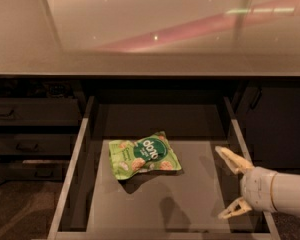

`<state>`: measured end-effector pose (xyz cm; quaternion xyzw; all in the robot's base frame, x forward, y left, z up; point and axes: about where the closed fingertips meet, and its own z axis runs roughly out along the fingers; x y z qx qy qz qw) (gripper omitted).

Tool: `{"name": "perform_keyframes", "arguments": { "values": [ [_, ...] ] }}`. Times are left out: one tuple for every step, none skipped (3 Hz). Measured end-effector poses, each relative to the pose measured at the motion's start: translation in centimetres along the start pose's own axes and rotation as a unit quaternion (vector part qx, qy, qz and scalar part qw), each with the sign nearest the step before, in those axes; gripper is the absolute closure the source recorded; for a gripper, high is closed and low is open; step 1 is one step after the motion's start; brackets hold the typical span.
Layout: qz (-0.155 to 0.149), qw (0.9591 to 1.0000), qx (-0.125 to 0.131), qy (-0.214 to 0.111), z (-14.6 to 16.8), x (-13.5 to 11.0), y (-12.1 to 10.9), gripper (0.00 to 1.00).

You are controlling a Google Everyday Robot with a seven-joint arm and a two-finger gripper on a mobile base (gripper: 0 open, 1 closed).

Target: Open top drawer

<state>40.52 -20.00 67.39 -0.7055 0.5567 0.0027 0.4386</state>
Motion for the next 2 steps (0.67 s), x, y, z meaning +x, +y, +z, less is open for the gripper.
{"name": "perform_keyframes", "arguments": {
  "values": [
    [0.002,0.9998,0.021,0.001,-1.93,-1.79,-3.65,0.0],
    [0.001,0.9998,0.022,0.001,-2.01,-1.83,-3.82,0.0]
  ]
}}
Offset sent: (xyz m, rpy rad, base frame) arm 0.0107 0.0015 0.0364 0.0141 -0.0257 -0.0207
